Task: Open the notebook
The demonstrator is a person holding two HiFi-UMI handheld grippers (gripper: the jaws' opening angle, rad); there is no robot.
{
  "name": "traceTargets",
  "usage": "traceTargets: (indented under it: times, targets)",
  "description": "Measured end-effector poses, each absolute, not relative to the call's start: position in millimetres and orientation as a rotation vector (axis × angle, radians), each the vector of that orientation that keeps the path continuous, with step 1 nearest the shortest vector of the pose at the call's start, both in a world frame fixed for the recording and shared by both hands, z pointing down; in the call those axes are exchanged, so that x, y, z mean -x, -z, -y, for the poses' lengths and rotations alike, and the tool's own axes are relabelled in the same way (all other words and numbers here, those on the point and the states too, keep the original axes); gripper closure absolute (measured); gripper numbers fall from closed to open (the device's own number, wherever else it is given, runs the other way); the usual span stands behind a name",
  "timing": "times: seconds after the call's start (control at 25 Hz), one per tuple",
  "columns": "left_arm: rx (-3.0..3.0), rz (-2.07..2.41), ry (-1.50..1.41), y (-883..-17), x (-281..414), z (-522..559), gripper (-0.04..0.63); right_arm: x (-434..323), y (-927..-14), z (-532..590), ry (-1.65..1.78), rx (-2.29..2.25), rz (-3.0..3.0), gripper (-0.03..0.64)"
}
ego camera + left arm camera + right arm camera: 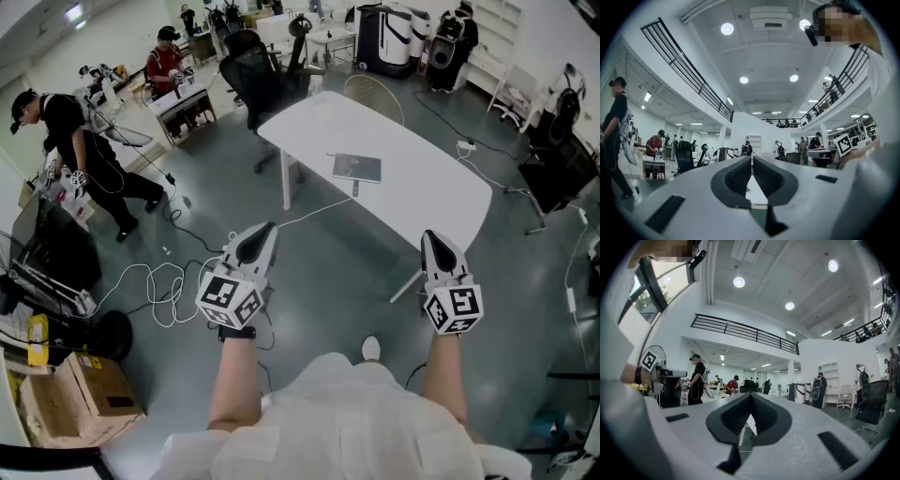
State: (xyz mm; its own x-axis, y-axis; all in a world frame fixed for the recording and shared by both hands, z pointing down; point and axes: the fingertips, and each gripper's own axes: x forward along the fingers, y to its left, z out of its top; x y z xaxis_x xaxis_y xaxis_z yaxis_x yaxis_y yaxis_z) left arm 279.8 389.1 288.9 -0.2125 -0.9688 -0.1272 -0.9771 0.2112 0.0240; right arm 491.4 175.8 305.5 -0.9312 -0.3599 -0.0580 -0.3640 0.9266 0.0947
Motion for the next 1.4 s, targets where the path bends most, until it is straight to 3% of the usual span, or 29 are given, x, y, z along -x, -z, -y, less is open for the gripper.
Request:
traceTargets:
  times: [1.4]
  targets:
    - [1.902, -2.395, -0.133, -294.0, -242.7, -395.7, 0.578, -446.7, -317.0, -174.7, -0.042, 0.532, -3.052, 0.614]
